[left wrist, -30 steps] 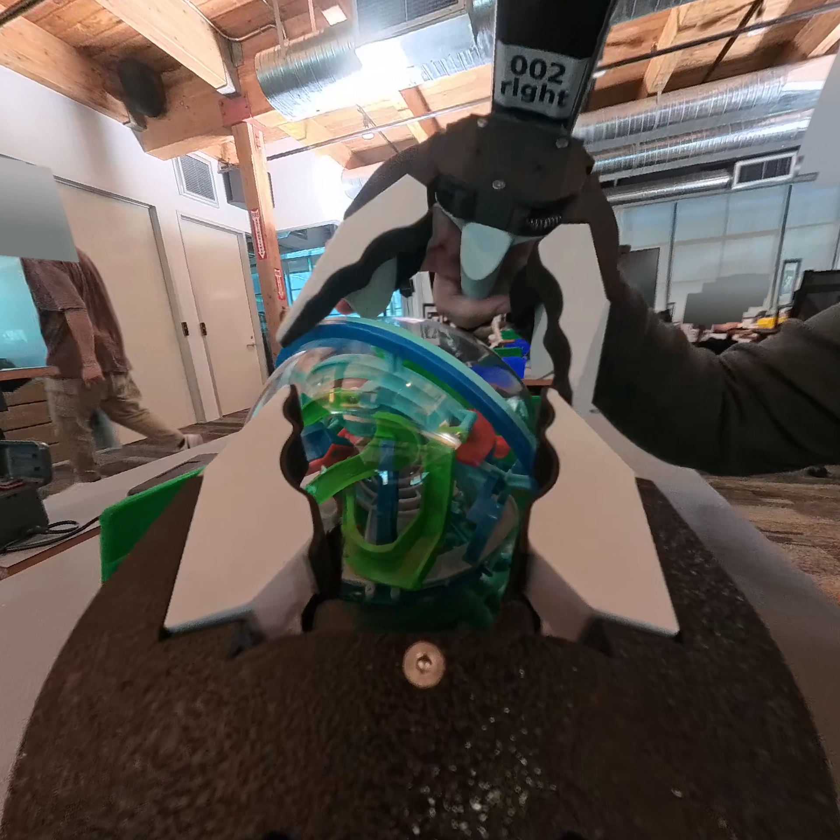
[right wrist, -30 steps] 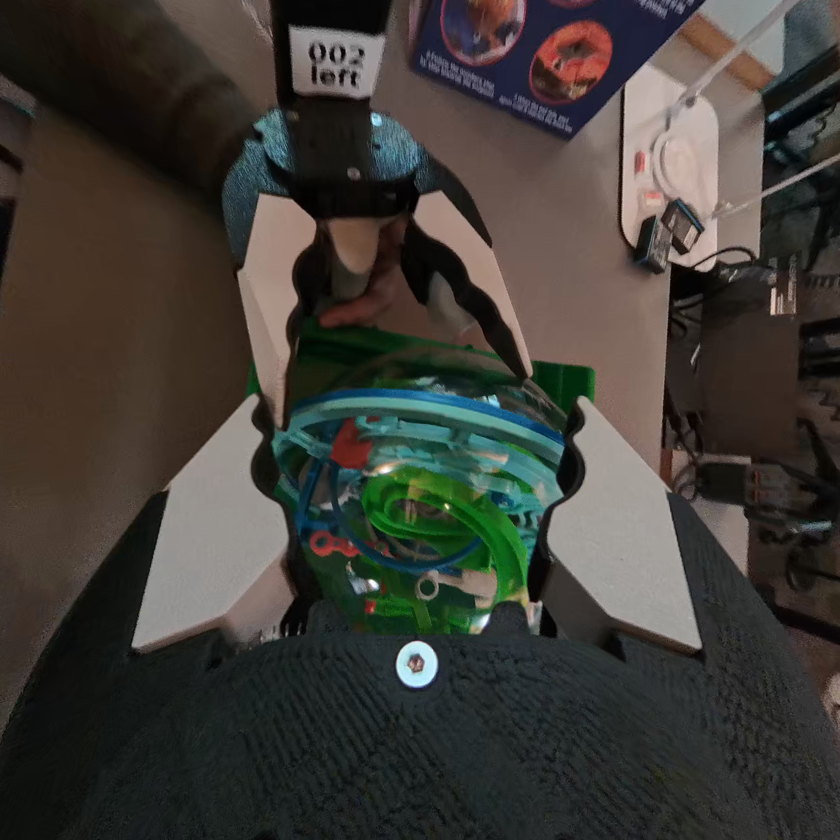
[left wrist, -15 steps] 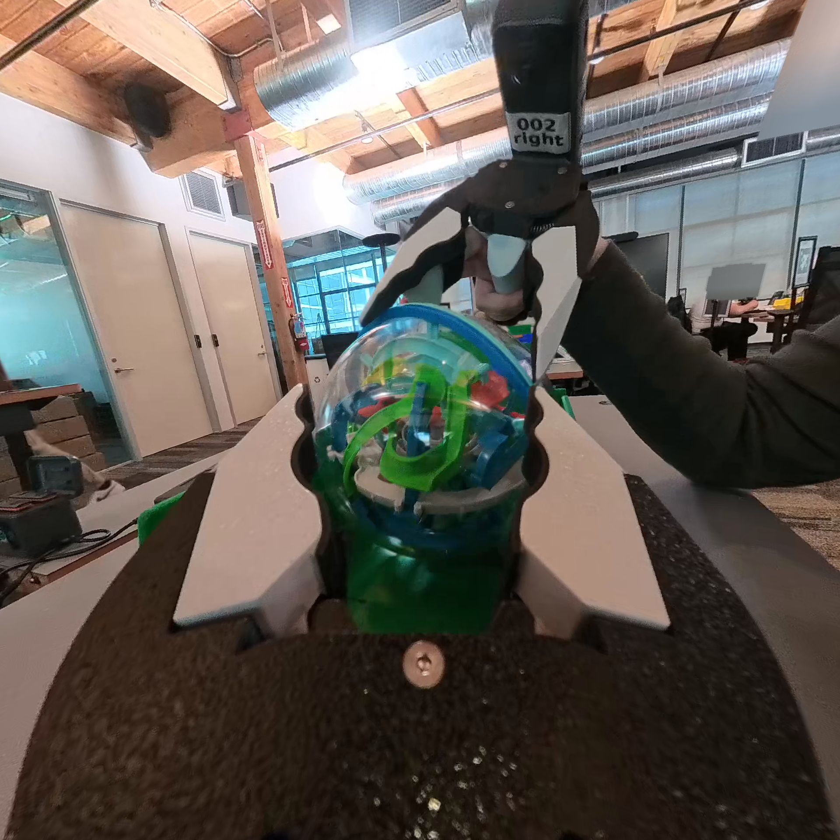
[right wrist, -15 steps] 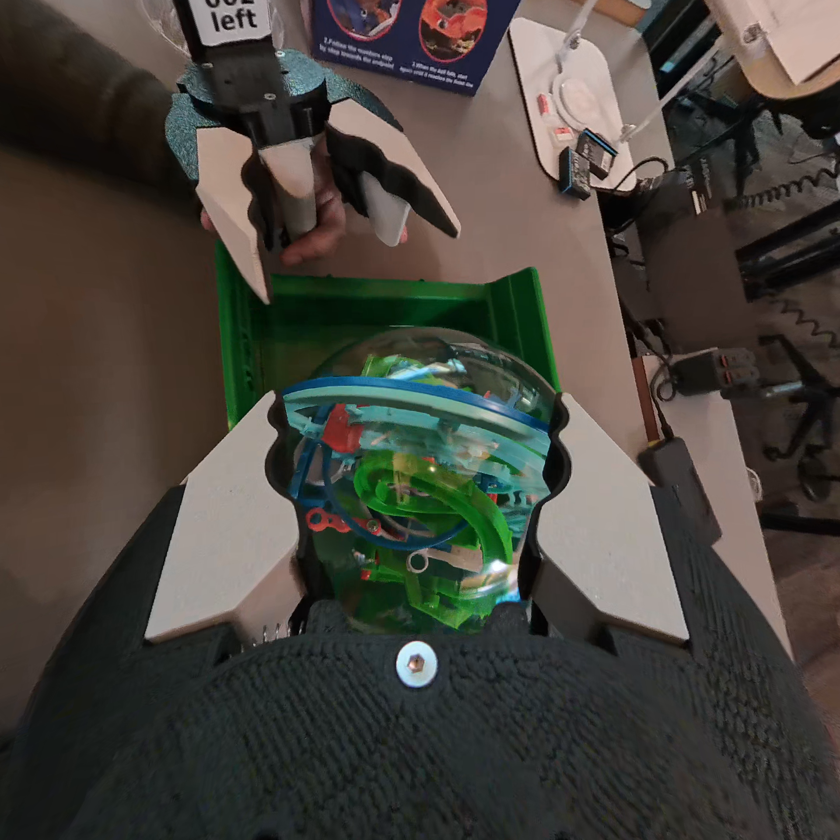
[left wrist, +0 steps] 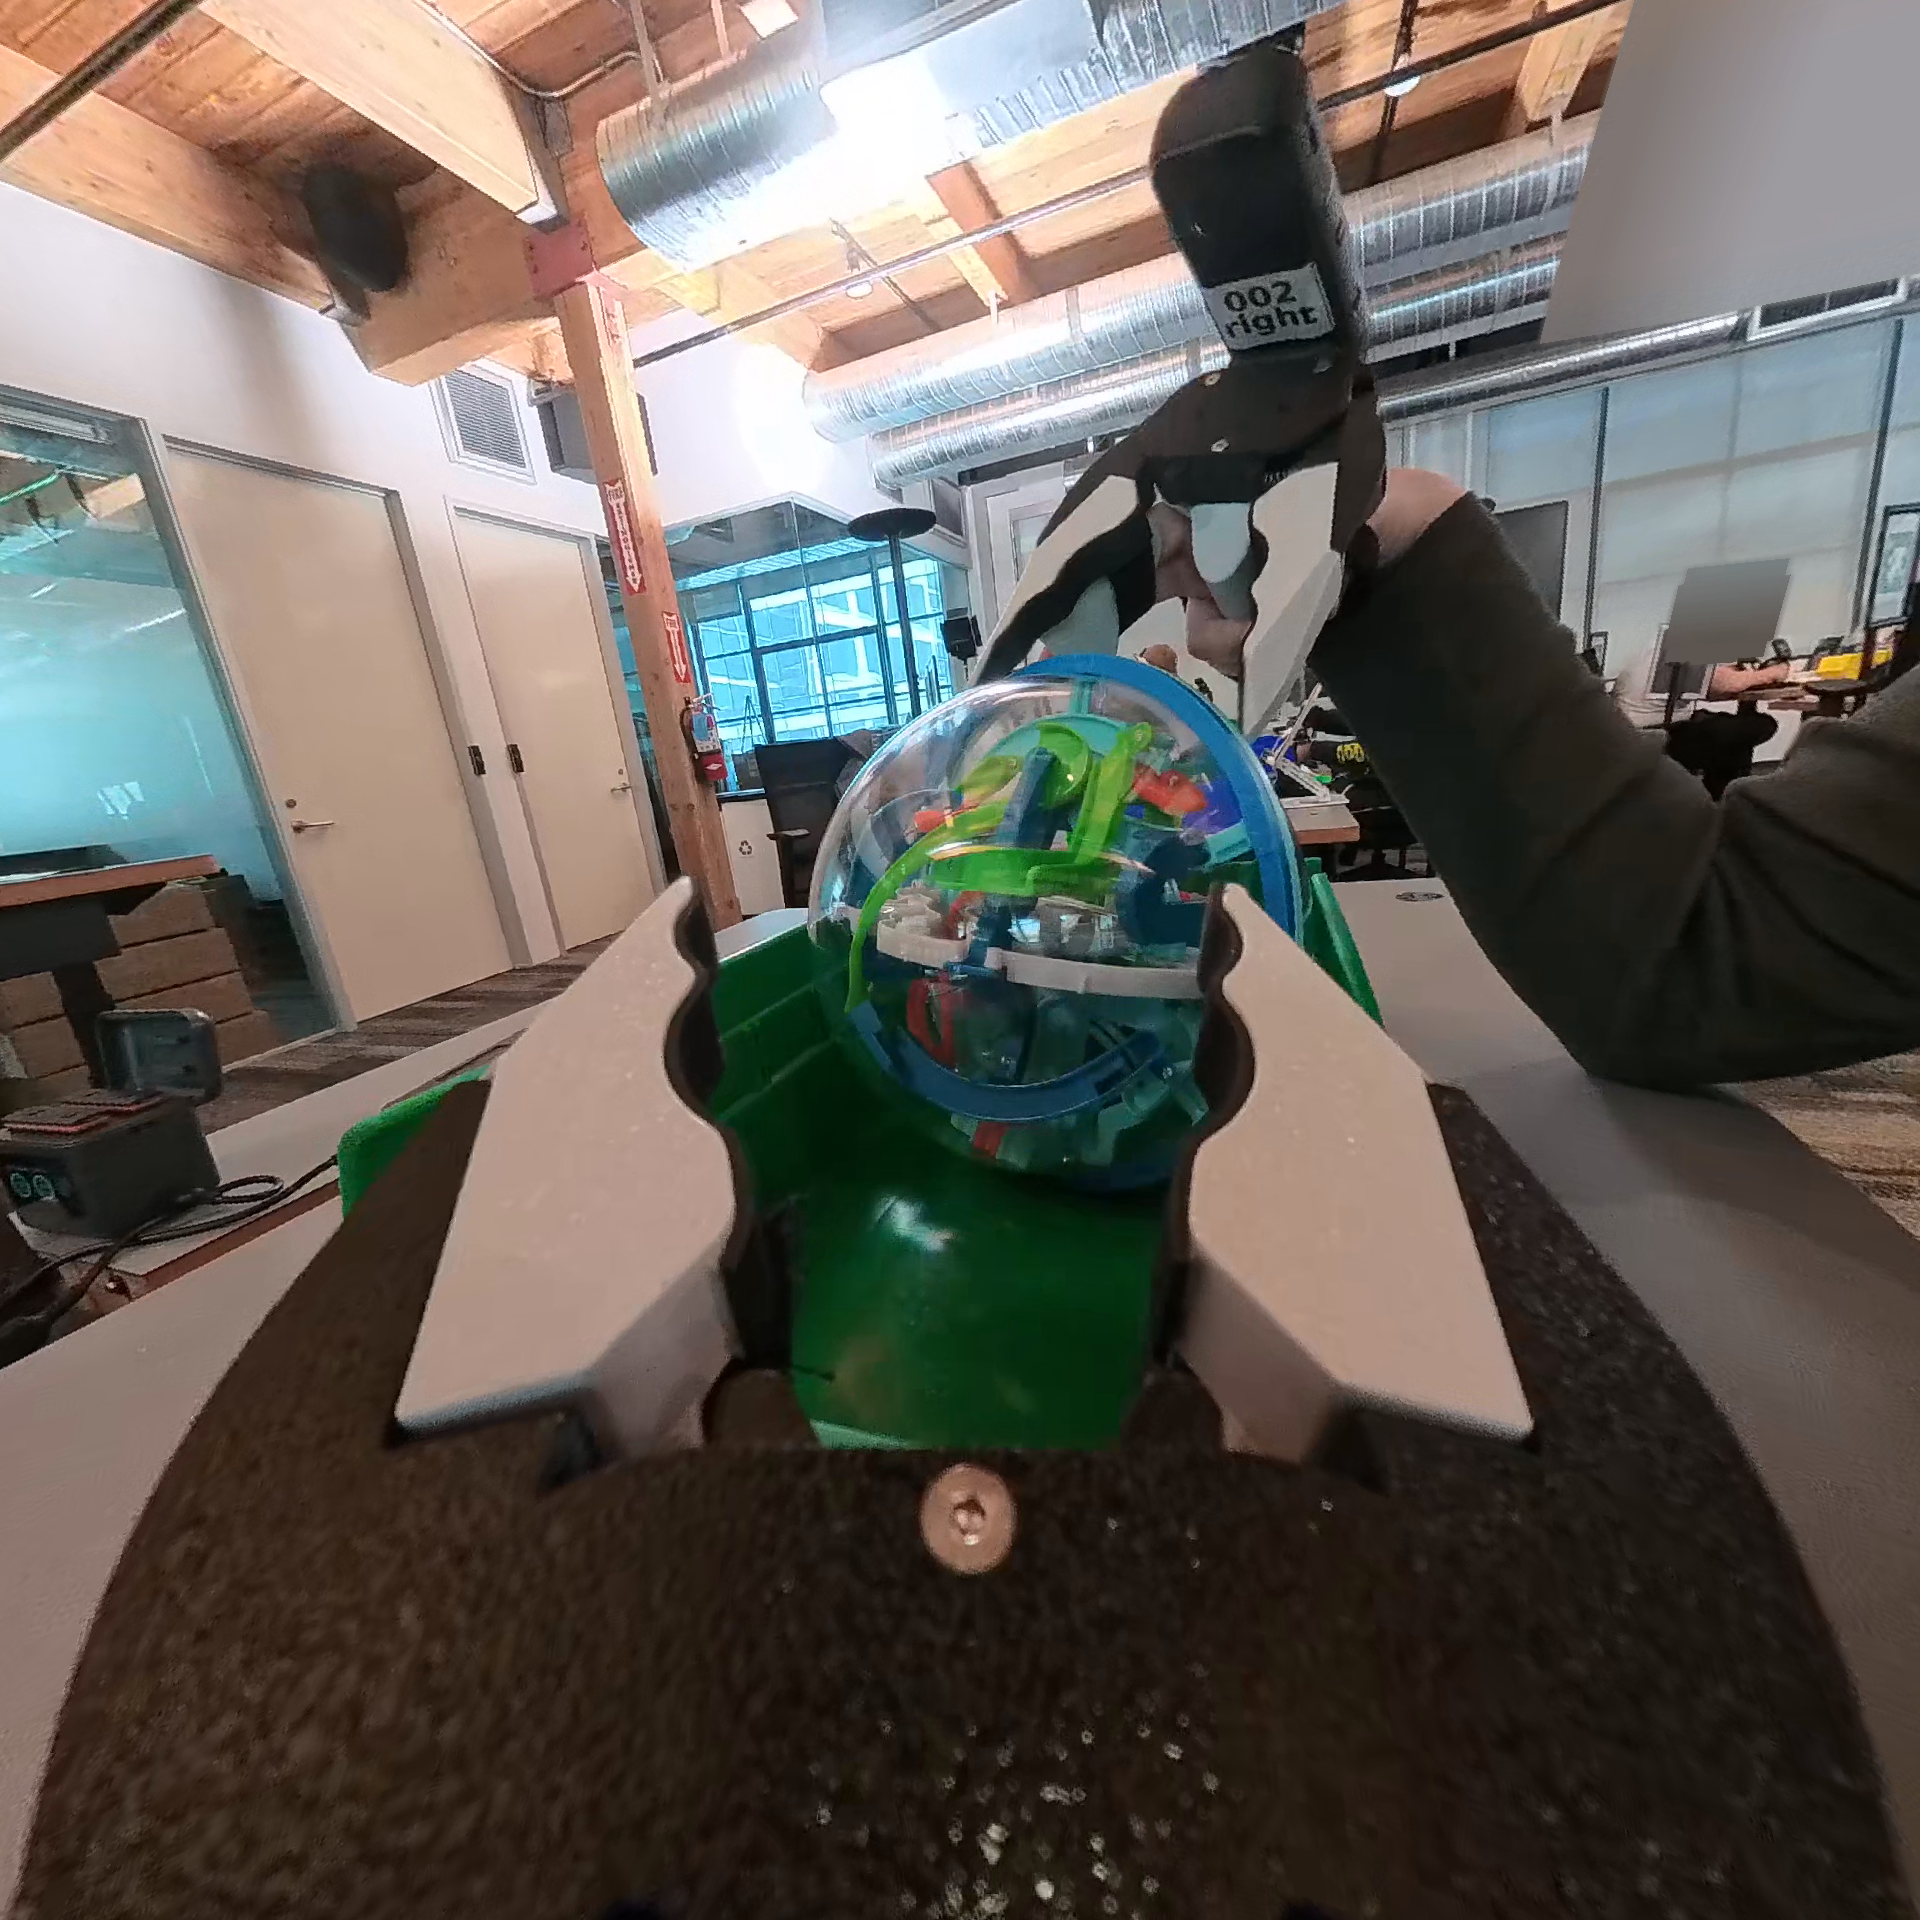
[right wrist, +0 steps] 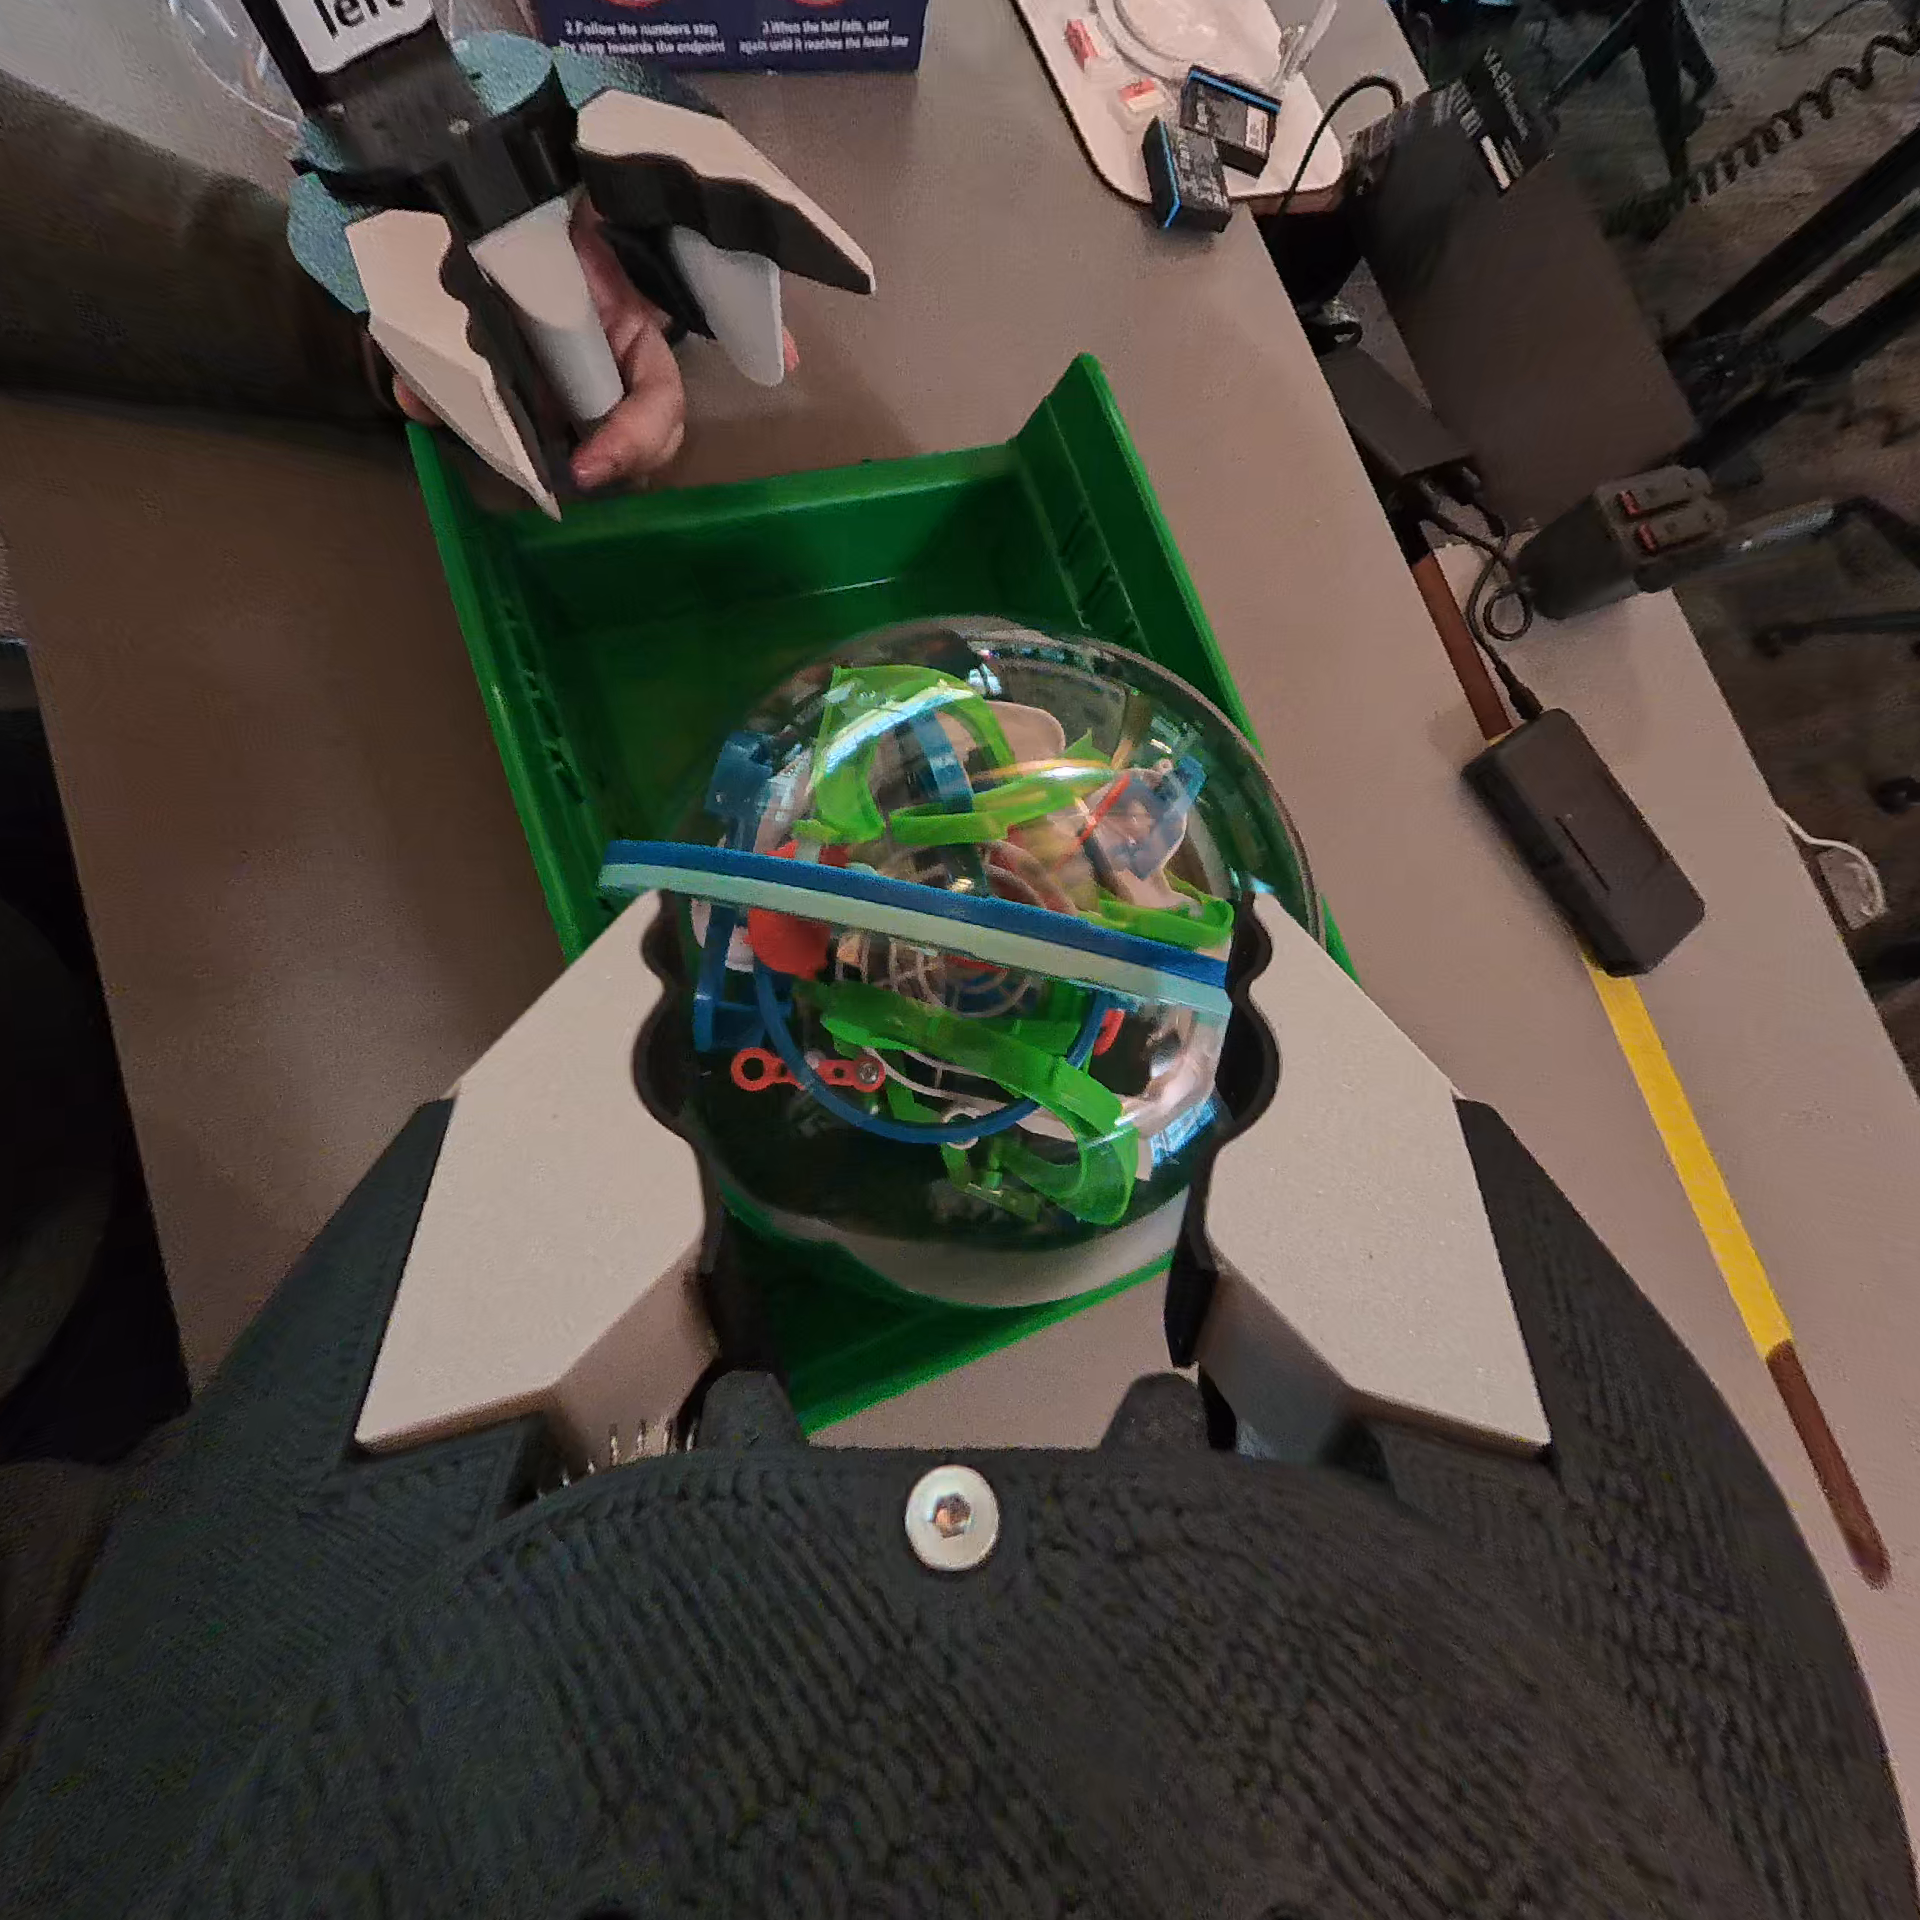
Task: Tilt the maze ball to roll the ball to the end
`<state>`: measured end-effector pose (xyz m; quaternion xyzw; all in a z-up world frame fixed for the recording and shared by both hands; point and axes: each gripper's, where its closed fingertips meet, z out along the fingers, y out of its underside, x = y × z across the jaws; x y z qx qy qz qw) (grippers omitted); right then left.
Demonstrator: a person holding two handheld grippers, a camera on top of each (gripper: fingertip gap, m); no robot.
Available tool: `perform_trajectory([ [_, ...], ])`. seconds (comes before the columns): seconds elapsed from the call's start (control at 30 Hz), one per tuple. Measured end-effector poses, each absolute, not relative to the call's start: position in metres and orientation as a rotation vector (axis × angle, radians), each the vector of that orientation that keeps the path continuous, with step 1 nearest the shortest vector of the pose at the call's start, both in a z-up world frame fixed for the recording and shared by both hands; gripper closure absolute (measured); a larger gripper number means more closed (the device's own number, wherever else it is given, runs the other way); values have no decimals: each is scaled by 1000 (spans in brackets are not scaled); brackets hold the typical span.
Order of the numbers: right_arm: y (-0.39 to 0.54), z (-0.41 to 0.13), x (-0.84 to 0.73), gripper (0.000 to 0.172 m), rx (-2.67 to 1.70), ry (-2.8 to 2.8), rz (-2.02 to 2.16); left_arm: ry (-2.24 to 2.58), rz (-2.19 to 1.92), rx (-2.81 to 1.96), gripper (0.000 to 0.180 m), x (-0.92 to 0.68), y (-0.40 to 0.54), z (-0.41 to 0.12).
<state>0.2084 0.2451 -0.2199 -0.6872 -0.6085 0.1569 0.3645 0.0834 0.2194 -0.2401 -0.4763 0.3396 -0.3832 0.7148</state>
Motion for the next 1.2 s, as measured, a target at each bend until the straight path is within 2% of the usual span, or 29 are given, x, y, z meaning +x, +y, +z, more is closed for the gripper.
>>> perform_trajectory([
  [0.1,248,-220,211,73,-1762,-1570,372,749,-850,-1060,89,83,220,-241],
  [1.2,247,-220,211,73,-1729,-1590,397,759,-842,-1073,91,84,222,-244],
])
